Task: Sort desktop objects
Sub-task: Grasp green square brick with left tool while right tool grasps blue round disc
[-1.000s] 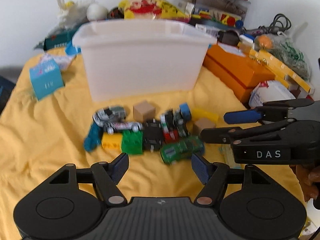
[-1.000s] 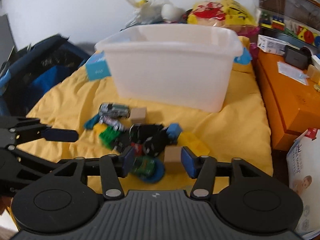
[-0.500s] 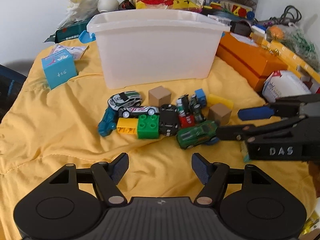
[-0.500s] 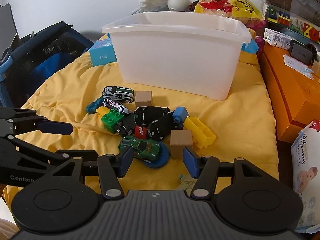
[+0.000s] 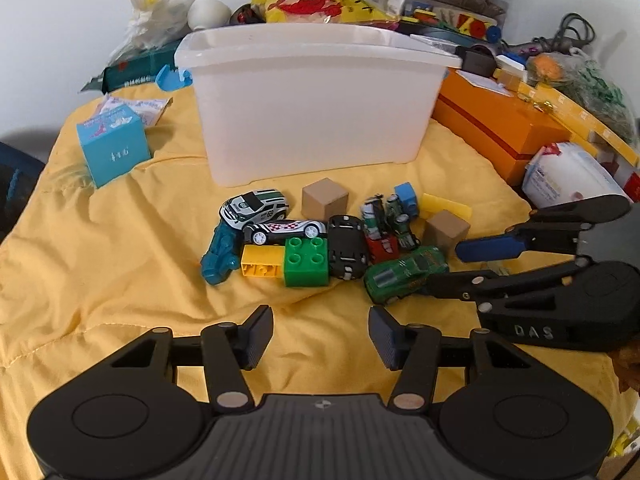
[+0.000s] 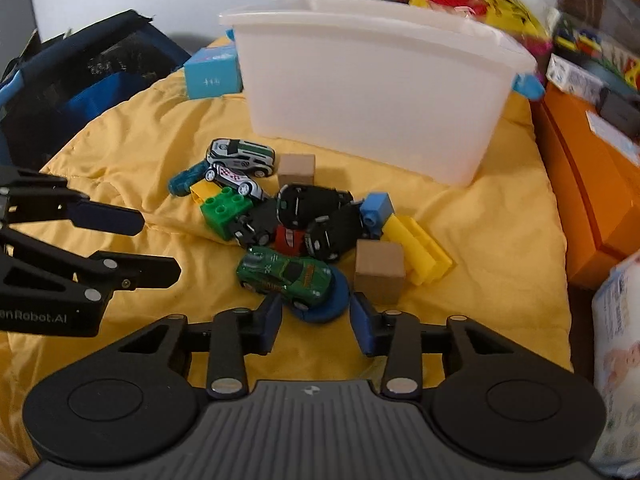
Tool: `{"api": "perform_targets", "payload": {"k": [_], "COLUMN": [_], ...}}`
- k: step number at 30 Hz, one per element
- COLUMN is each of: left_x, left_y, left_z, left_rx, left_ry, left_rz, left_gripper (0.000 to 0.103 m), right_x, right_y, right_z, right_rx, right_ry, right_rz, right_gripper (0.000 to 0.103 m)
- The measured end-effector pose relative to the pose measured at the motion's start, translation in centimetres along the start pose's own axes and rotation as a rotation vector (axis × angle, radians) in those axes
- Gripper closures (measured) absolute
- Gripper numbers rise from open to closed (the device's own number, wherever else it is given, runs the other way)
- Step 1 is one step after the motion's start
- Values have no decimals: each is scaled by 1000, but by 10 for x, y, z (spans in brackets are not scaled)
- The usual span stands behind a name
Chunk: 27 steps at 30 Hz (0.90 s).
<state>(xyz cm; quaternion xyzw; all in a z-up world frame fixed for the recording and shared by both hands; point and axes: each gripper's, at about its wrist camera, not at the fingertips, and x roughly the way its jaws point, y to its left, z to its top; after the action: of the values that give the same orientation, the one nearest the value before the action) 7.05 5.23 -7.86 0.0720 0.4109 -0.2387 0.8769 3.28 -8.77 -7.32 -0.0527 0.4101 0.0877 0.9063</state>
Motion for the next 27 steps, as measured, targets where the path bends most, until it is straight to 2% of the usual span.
{"api": "perform_targets", "payload": {"k": [2, 8, 12, 13, 15, 17, 23, 27], "left_x": [9, 36, 42, 43, 46, 50, 47, 25], "left_y": [4, 6, 8, 8, 7, 7, 10, 10], "left_z": [6, 21, 24, 24, 26, 26, 23, 12], "left_rx": [-16, 17, 27, 30, 34, 57, 57, 27], "left_ry": [3, 26, 23, 20, 22, 25, 38, 60], "left_rz": [-12, 9, -1, 2, -1, -14, -46, -81], "left_gripper": [46, 46, 46, 46, 48, 69, 69, 69], "right_x": [2, 16, 17, 16, 13, 8, 5, 1], "right_y": [3, 15, 24, 24, 23, 21, 12, 14], "right_z": [2, 6, 7, 6, 2, -2, -12, -10], "right_rx": [-50, -192, -228, -220, -192, -153, -42, -67], "right_ry": [-18, -23, 12, 28, 53, 73, 106, 102], "right_rz": [15, 53, 48, 51, 61, 78, 117, 108], "right_gripper": [47, 45, 51, 59, 65, 69, 70, 71]}}
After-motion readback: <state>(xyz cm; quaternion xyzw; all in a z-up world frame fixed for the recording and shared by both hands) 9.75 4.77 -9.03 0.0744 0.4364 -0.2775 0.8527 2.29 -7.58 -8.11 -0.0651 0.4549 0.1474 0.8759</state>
